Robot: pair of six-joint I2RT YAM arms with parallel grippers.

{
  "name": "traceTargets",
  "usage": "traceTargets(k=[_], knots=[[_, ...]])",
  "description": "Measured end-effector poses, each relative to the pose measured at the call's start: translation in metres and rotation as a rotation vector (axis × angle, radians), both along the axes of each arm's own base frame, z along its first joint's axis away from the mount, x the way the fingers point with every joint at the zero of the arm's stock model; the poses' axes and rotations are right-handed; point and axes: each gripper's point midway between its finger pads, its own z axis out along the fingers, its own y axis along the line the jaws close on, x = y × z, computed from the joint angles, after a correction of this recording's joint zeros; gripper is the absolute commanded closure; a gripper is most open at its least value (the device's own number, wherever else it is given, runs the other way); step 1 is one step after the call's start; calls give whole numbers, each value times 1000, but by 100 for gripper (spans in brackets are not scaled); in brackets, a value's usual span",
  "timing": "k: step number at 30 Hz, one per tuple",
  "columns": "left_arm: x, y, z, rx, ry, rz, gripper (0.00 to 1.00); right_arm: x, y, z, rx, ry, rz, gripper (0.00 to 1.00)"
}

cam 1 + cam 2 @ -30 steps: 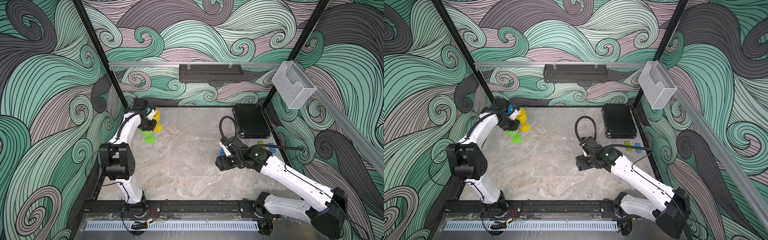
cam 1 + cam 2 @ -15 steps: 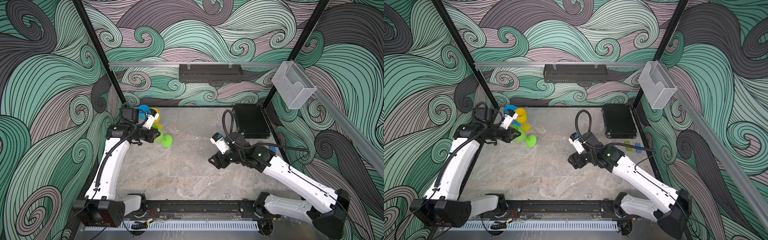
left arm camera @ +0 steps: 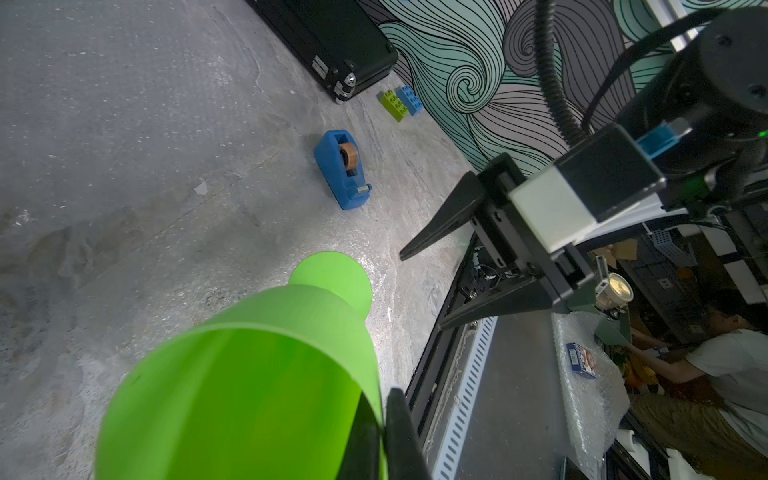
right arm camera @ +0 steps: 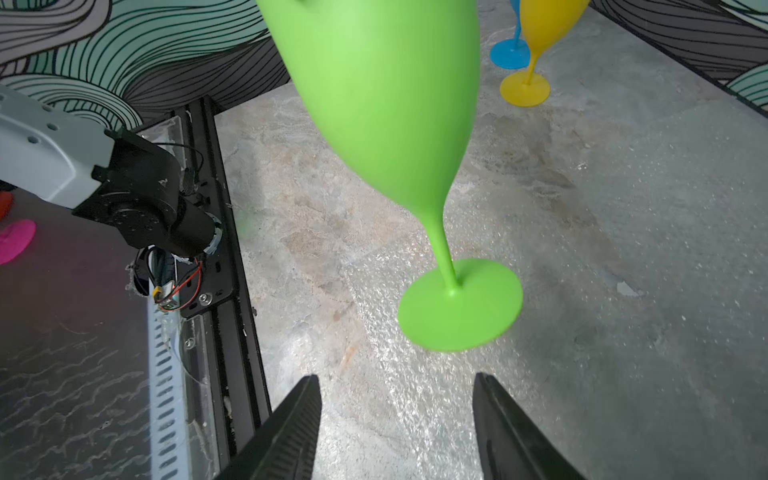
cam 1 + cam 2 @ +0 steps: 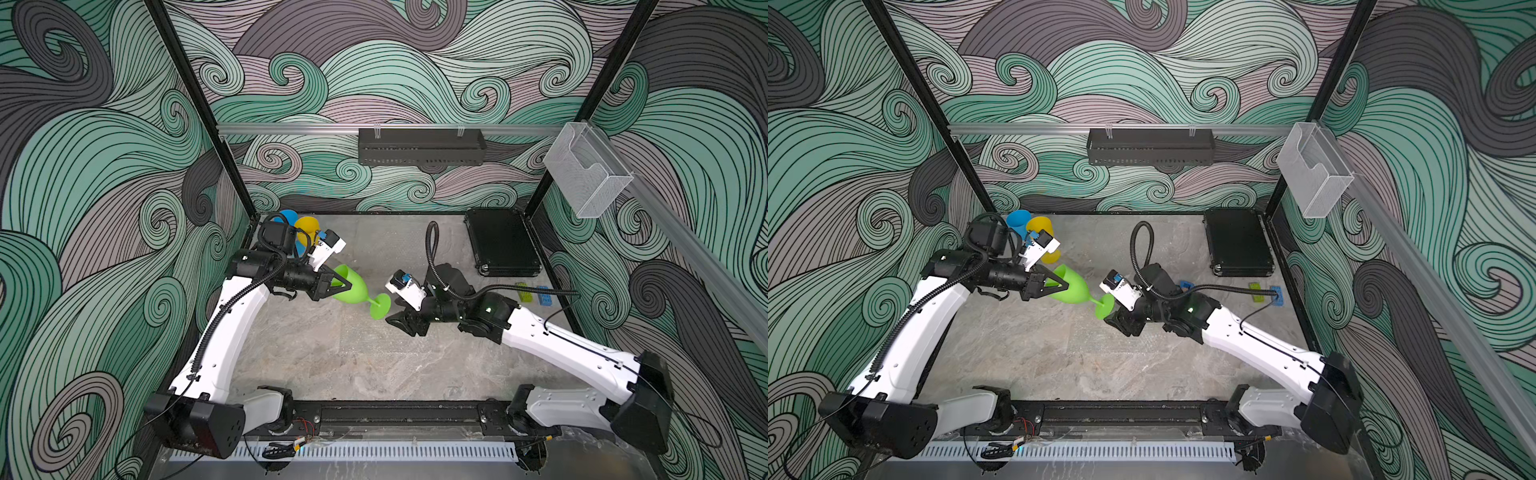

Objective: Wrap wine glasses in bubble wrap
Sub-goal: Place the wine glass on the bubble wrap.

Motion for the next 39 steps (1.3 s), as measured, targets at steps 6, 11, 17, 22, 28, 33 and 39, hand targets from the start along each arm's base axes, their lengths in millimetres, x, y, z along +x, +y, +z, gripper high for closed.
traceTargets(k=[6,11,17,22,28,33,39], knots=[[-12,-8,-3,-13,9,-62,100,13,26,-10,-22,-13,55,50],[-14,-9,-6,-12,16,-68,100,19,42,-18,-32,-8,94,64],[-15,-11,-6,-14,15,-75,100,17,47,-29,-43,11,120,71],[-18,-11,-3,-26,8,-81,100,17,48,-31,-36,7,128,77],[-20,-12,-2,-33,2,-94,100,16,49,-34,-23,2,135,73],[-22,-12,-2,-47,-6,-105,100,17,51,-34,-4,-2,130,75],[-22,-10,-3,-43,-13,-98,100,12,51,-42,-7,6,149,100]])
